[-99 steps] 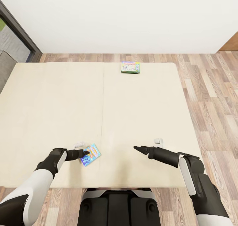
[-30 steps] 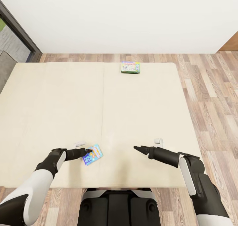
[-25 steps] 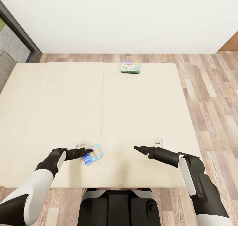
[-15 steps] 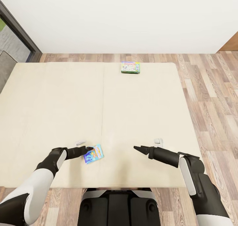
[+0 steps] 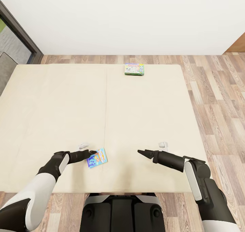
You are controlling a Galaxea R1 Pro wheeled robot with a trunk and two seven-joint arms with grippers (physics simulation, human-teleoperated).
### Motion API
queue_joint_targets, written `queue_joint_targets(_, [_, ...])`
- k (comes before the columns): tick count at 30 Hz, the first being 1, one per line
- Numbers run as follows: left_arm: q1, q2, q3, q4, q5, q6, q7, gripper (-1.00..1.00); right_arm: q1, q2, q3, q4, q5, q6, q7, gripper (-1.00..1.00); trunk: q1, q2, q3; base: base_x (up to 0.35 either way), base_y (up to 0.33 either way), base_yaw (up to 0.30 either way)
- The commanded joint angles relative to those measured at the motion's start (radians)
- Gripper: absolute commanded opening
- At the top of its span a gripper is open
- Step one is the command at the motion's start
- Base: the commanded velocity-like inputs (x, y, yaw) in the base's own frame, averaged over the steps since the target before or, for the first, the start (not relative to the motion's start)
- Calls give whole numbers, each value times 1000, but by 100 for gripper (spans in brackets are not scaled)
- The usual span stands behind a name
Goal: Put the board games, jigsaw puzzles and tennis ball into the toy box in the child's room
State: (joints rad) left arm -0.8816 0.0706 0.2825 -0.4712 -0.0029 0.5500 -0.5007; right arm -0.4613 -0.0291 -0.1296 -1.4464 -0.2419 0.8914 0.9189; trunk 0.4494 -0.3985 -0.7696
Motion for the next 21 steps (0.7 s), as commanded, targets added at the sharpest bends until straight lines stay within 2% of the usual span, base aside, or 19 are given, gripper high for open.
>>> queue_joint_targets(1, [0, 0, 6, -1, 0, 8, -4, 100, 0, 0, -1, 0, 0, 4, 3, 100, 1, -2, -1, 0, 0, 0])
queue_joint_targets(7, [0, 4, 2, -1, -1, 2, -3, 100, 0, 0, -1, 0, 0, 4, 3, 100, 1, -2, -1, 0, 0, 0])
queue_joint_targets(14, [0, -4, 0, 5, -9, -49, 7, 100, 0, 0, -1, 0, 0, 4, 3, 100, 1, -2, -1, 0, 0, 0])
queue_joint_targets(21, [0, -6, 1, 21, -9, -56, 10, 100, 0, 0, -1, 0, 0, 4, 3, 100, 1, -2, -1, 0, 0, 0])
